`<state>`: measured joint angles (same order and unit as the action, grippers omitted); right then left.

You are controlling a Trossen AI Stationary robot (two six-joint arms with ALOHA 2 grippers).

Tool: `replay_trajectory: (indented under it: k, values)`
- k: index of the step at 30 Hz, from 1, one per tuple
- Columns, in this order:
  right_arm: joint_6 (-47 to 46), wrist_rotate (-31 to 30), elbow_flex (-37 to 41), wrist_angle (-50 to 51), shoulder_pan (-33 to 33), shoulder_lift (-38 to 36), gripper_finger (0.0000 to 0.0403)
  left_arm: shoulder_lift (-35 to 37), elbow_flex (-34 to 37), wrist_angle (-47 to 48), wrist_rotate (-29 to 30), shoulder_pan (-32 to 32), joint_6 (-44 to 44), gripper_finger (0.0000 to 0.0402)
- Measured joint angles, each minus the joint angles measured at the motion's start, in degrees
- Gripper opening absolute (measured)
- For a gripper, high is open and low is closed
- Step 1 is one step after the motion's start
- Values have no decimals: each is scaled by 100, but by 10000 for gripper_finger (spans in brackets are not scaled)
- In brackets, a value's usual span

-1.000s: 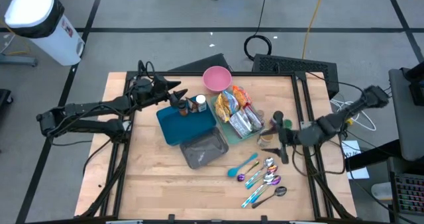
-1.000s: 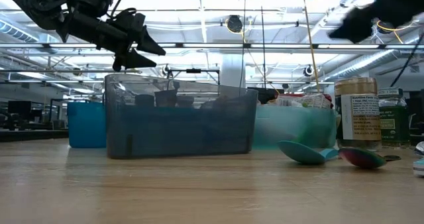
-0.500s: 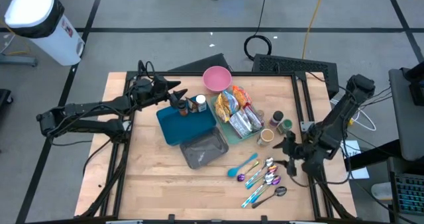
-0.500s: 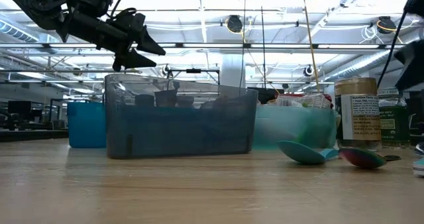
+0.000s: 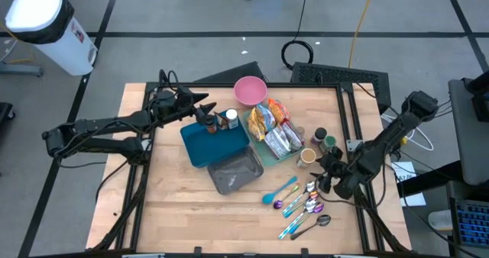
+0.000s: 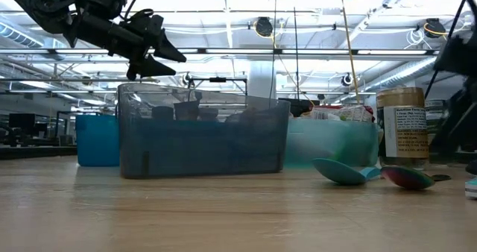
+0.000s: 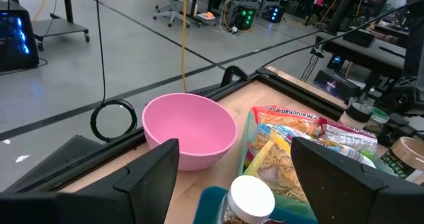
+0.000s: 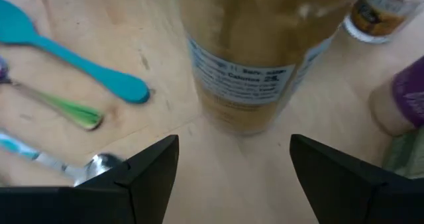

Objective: Pick & Place Food Item
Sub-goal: Put the gold seasoning bottle into the blue bin

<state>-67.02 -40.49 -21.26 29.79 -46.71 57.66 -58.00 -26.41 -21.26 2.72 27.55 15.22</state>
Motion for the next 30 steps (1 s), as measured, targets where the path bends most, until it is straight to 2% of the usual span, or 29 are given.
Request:
replay_trajectory:
  k: [6,14,19,30]
  values:
    - [729,4,812,-1731,471,36,279,0,0,-2,0,0,-1,292]
    - [1556,-19,1440,-3274,886,33,279,-1,0,0,0,0,0,292]
    - [2590,17,1551,-3919,926,34,279,0,0,-2,0,0,0,292]
    - [3225,166,1727,-5025,928,34,279,0,0,0,-2,0,0,292]
